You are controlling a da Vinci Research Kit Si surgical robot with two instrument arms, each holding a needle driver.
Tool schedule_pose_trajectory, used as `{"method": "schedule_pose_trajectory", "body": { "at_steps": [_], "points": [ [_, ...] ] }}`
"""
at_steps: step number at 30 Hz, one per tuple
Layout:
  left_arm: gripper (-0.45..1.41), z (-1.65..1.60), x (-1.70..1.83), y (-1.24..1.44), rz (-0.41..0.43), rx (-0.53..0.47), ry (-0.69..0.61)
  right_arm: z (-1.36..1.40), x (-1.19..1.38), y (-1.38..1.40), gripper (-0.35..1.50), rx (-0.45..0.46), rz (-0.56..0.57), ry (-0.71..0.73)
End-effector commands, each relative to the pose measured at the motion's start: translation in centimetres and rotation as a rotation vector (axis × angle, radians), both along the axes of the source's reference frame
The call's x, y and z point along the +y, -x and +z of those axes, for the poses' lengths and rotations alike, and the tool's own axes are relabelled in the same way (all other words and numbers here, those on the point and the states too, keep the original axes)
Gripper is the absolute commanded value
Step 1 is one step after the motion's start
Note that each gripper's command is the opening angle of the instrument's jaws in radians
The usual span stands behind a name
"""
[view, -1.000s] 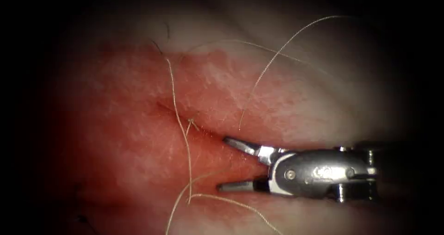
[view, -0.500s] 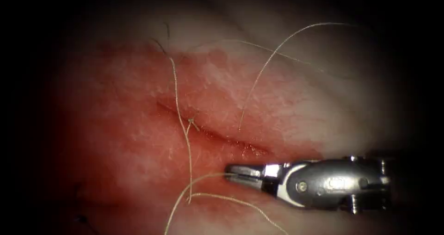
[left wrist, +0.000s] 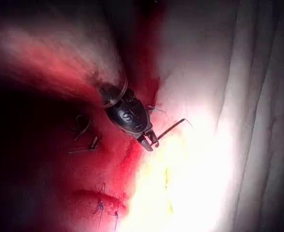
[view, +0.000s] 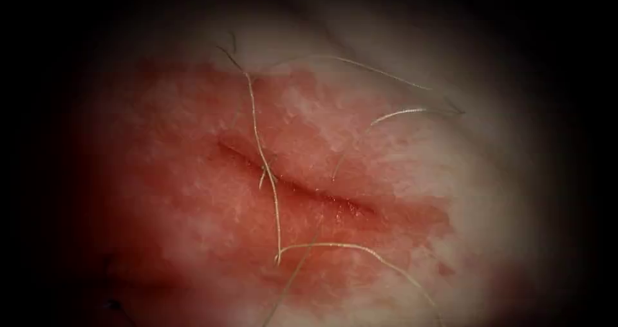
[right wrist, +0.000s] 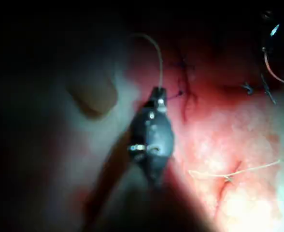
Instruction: Wound Closure
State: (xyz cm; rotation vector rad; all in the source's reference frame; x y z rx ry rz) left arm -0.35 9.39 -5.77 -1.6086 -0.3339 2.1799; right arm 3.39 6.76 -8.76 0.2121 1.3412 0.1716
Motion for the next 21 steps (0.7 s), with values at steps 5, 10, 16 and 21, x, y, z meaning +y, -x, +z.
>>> {"method": "schedule_pose_trajectory", "body": {
  "at_steps": [5,10,16,21],
  "points": [
    [-0.35,0.07,-0.04,0.05,0.001,-0.002,-0.001,-0.44,-0.09,-0.21,0.22,0.059,-0.028,0.007],
    [-0.35,0.07,-0.04,0.05,0.001,-0.002,0.0,-0.22,0.21,0.06,1.3,0.015,0.089,0.027],
    [-0.35,0.09,-0.05,0.06,0.005,-0.002,0.0,0.25,0.73,0.75,1.31,-0.003,0.157,0.045],
    [-0.35,0.09,-0.05,0.06,0.006,-0.003,0.001,0.59,0.93,1.17,1.36,-0.034,0.194,0.056]
  ]
}}
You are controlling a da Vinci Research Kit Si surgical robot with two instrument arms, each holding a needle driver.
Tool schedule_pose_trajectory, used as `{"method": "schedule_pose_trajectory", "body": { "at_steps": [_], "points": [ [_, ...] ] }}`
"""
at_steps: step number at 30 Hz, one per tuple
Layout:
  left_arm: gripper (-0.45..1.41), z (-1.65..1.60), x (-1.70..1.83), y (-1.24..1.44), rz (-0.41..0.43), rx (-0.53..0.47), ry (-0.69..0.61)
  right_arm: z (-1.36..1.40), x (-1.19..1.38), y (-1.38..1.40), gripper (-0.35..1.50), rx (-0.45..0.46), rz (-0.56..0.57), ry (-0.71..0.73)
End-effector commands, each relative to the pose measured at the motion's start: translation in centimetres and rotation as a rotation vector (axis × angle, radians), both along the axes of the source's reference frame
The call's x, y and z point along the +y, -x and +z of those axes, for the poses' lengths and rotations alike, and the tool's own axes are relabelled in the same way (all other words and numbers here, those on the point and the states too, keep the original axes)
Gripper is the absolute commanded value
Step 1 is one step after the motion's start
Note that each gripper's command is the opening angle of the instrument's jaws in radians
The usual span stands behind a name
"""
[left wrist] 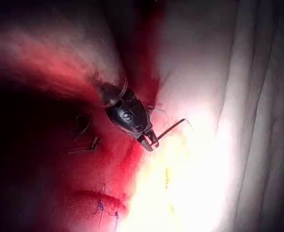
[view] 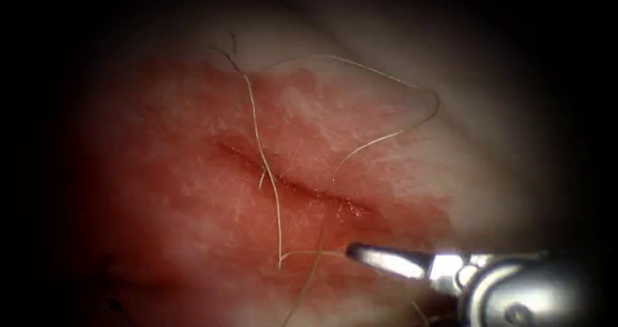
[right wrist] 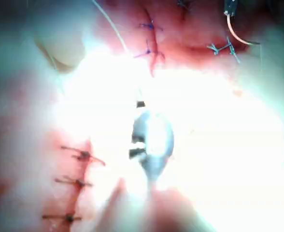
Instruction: Wound Closure
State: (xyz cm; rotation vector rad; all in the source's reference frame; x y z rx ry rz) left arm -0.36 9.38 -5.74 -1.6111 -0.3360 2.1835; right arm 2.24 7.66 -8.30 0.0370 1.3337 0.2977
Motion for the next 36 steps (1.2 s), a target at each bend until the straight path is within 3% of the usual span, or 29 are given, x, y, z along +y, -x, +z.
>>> {"method": "schedule_pose_trajectory", "body": {
  "at_steps": [1,5,8,10,15,23,31,36],
  "points": [
    [-0.35,0.07,-0.04,0.05,0.001,-0.002,-0.001,0.22,0.09,0.11,1.36,-0.008,0.014,0.005],
    [-0.35,0.07,-0.04,0.05,0.001,-0.002,-0.001,0.48,0.2,0.2,1.33,-0.015,0.03,0.017],
    [-0.35,0.07,-0.04,0.06,0.001,-0.002,-0.001,0.91,0.24,0.18,1.3,-0.033,0.041,0.061],
    [-0.35,0.07,-0.04,0.06,0.001,-0.002,-0.001,1.24,0.21,0.15,1.28,-0.045,0.048,0.092],
    [-0.35,0.07,-0.03,0.07,0.001,-0.003,-0.001,1.68,0.05,0.11,1.14,-0.055,0.048,0.134],
    [-0.35,0.06,-0.06,0.08,0.016,0.001,-0.009,1.75,-0.12,-0.21,0.96,-0.038,0.027,0.159],
    [-0.35,0.06,-0.05,0.08,0.017,-0.001,-0.01,1.84,-0.24,-0.52,0.89,-0.067,0.003,0.184],
    [-0.35,0.06,-0.05,0.08,0.018,-0.001,-0.01,1.92,-0.3,-0.6,0.56,-0.077,-0.036,0.181]
  ]
}}
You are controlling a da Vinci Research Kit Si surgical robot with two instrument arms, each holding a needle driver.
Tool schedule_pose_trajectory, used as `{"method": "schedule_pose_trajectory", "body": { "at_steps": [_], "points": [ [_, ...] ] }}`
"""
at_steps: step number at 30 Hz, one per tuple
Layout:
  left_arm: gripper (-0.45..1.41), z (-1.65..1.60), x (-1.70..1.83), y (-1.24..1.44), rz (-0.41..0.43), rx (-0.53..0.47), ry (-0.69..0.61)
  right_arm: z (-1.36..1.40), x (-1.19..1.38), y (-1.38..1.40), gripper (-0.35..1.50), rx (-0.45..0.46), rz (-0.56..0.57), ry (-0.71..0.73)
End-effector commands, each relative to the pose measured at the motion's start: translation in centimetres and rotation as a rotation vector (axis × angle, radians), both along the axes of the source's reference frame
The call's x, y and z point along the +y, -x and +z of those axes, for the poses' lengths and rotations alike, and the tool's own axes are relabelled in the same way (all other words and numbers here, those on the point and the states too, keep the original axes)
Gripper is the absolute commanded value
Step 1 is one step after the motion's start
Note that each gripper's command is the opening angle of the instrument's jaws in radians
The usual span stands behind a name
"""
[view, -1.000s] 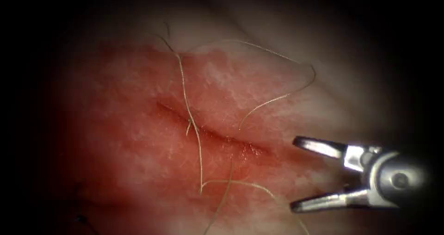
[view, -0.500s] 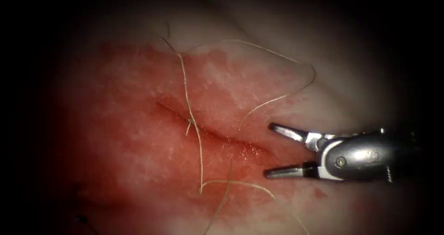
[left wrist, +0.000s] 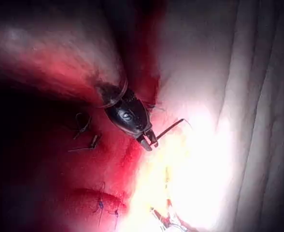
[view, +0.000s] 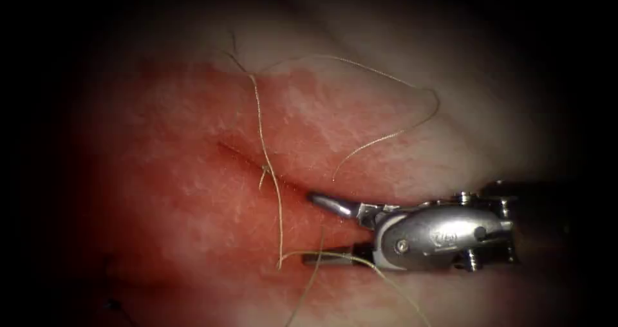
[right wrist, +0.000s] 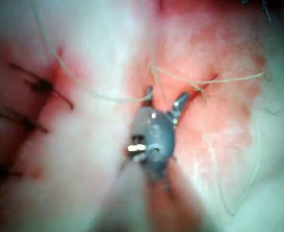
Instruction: Wound Closure
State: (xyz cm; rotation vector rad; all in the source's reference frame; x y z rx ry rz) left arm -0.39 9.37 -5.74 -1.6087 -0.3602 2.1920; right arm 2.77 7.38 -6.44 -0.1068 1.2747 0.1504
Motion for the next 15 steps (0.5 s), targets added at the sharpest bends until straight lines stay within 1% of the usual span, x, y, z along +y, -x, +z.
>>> {"method": "schedule_pose_trajectory", "body": {
  "at_steps": [1,2,3,4,6,8,13,14,15],
  "points": [
    [-0.35,0.07,-0.04,0.05,0.0,-0.002,-0.001,0.05,-0.02,-0.08,0.49,0.0,-0.016,-0.004],
    [-0.35,0.07,-0.04,0.05,0.001,-0.002,-0.001,0.05,-0.02,-0.08,-0.01,-0.009,-0.044,-0.008],
    [-0.35,0.07,-0.04,0.05,0.001,-0.002,-0.001,0.05,-0.02,-0.08,-0.3,-0.021,-0.061,-0.022],
    [-0.35,0.06,-0.04,0.05,0.001,-0.002,-0.001,0.03,-0.04,-0.07,-0.35,-0.056,-0.095,-0.04],
    [-0.35,0.06,-0.04,0.05,0.001,-0.002,-0.001,-0.01,-0.06,-0.05,-0.35,-0.082,-0.125,-0.055],
    [-0.35,0.06,-0.04,0.05,0.001,-0.002,-0.002,-0.07,-0.08,-0.03,-0.35,-0.096,-0.13,-0.062],
    [-0.35,0.06,-0.04,0.04,0.002,-0.003,-0.002,-0.38,-0.07,-0.03,-0.35,-0.095,-0.128,-0.082],
    [-0.35,0.06,-0.04,0.04,0.002,-0.003,-0.002,-0.56,-0.07,-0.05,-0.35,-0.087,-0.127,-0.092],
    [-0.35,0.06,-0.04,0.04,0.002,-0.003,-0.002,-0.63,-0.07,-0.06,-0.35,-0.086,-0.122,-0.094]
  ]
}}
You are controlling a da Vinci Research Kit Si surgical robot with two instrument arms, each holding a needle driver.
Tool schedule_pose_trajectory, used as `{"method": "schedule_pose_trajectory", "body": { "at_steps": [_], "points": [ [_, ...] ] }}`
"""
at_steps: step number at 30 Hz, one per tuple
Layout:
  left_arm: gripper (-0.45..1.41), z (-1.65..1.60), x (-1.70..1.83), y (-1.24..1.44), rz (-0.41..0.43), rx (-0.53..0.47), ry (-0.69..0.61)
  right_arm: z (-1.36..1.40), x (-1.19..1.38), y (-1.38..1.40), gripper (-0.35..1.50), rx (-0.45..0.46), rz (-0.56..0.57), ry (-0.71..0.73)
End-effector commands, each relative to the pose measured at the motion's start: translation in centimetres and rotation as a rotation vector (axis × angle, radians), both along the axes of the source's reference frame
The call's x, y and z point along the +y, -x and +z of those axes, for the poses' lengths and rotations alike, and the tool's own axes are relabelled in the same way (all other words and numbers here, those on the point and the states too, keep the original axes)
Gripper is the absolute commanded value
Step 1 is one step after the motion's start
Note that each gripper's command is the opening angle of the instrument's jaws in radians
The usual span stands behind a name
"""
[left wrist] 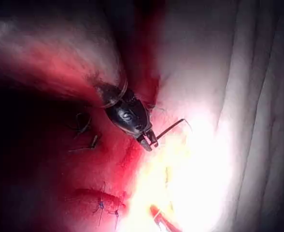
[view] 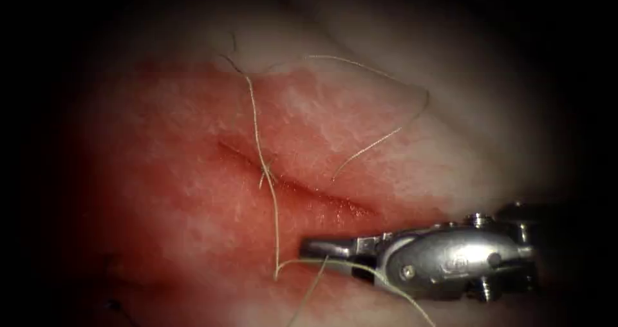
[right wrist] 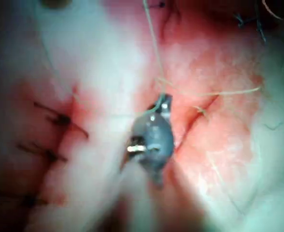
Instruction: Wound Closure
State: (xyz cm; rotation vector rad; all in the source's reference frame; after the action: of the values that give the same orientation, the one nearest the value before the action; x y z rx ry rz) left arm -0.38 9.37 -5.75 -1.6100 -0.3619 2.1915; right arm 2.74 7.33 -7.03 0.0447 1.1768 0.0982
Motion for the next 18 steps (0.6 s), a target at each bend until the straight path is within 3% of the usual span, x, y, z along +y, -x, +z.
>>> {"method": "schedule_pose_trajectory", "body": {
  "at_steps": [1,7,13,18],
  "points": [
    [-0.35,0.07,-0.04,0.05,0.001,-0.002,-0.001,-0.13,-0.01,-0.09,-0.35,0.009,0.011,-0.01],
    [-0.35,0.07,-0.04,0.05,0.001,-0.002,-0.001,-0.84,-0.07,-0.25,-0.35,0.049,0.007,0.011],
    [-0.35,0.07,-0.04,0.05,0.002,-0.002,-0.001,-1.62,-0.48,-0.72,-0.35,0.086,-0.081,0.029],
    [-0.35,0.07,-0.04,0.05,0.002,-0.002,-0.001,-1.81,-0.63,-0.81,-0.35,0.086,-0.114,0.023]
  ]
}}
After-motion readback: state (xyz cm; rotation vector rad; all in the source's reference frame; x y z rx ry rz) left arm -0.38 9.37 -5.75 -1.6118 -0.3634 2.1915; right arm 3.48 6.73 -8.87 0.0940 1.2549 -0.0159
